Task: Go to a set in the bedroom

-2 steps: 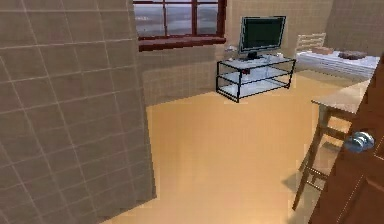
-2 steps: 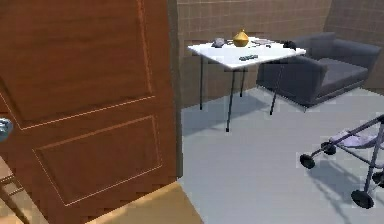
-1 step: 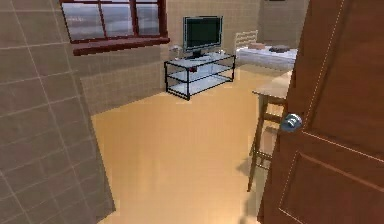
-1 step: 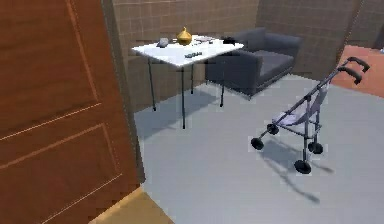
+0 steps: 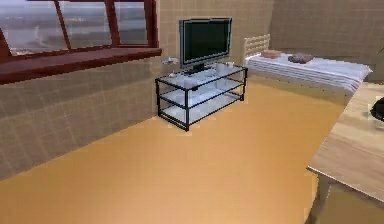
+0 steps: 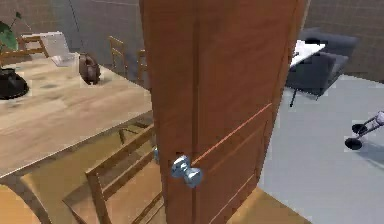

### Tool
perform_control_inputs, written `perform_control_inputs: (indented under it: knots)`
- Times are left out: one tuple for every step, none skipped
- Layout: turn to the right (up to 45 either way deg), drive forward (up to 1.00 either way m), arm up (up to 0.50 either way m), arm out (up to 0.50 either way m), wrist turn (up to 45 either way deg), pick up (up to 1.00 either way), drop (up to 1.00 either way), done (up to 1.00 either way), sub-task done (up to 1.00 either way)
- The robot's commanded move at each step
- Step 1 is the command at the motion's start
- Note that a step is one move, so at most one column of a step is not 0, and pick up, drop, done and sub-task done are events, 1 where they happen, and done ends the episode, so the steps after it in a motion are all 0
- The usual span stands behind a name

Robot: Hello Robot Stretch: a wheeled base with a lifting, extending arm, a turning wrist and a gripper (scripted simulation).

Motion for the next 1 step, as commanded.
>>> perform_control_inputs:
  knots:
    - [0.0,1.00,0.00,0.00,0.0,0.00,0.00,0.00,0.00]
